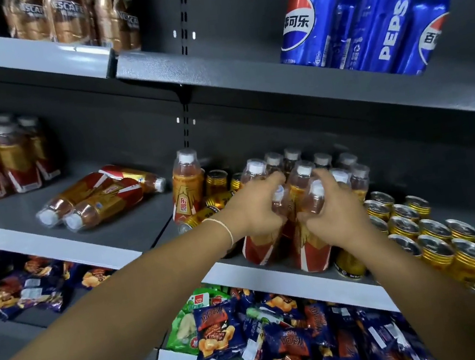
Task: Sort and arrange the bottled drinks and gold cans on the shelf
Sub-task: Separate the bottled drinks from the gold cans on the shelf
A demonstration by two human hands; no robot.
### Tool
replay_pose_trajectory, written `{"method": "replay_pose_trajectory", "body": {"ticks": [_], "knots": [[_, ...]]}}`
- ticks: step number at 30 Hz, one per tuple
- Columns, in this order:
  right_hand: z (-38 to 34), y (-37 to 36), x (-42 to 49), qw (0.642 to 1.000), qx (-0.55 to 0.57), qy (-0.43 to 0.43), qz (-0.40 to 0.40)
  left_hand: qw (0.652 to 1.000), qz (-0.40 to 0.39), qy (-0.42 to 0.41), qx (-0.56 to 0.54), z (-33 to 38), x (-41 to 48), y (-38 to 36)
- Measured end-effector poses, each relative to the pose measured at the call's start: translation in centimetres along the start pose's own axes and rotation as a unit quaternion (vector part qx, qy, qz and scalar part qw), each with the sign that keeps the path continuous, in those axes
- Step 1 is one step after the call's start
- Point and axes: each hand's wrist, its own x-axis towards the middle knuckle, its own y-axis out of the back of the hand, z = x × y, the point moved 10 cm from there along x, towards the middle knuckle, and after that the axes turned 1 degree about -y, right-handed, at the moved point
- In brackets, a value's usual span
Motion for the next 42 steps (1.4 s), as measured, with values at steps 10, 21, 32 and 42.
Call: {"method": "replay_pose_trajectory", "body": {"ticks": [10, 21, 32, 42], "knots": [[-9.3, 1.3, 3.9, 0.978, 0.098, 0.079, -0.166, 0.973, -0.038, 0.172, -0.149, -3.5, -1.1, 8.2], [-22.8, -5.4, 4.8, 0.937, 0.163, 0.199, -0.236, 0.948, 0.058, 0.312, -0.02, -14.0, -9.4, 17.9], [-38.6, -15.0, 5.2, 0.904, 0.273, 0.204, -0.259, 0.915, 0.113, 0.388, -0.023, -28.6, -18.1, 26.7], [-55.7, -24.9, 6.5, 0.909, 0.283, 0.22, -0.214, 0.902, 0.176, 0.394, 0.023, -44.9, -24.7, 39.2]]}}
